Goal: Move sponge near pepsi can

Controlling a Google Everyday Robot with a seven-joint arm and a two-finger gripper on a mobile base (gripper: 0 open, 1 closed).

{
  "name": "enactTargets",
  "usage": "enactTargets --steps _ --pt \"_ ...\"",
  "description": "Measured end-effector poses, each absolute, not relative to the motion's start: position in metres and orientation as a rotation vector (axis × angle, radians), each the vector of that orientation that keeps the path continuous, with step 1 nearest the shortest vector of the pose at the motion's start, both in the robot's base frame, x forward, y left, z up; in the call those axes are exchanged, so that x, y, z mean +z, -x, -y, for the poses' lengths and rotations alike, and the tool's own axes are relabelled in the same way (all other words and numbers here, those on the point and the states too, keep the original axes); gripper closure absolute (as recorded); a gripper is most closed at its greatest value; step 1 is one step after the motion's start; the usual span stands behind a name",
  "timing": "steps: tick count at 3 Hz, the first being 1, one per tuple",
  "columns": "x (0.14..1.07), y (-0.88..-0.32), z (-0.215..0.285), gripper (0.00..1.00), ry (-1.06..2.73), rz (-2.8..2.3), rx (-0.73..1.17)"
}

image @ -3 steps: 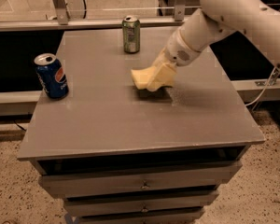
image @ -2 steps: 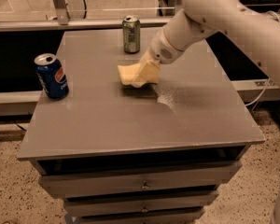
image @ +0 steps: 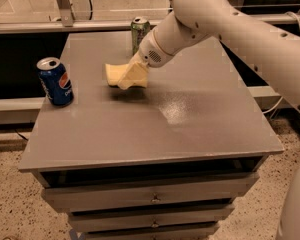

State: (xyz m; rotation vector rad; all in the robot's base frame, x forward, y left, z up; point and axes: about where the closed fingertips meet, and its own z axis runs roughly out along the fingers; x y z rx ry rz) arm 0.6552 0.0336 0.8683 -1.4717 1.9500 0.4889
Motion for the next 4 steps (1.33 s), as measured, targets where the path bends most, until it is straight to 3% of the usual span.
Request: enactTargets --steps 3,4 --pt "0.851 -0.649 -0.102 1.00 1.425 -1.915 0.562" --pt "0.851 -0.645 -0.113 0.83 1.429 -1.905 0.580"
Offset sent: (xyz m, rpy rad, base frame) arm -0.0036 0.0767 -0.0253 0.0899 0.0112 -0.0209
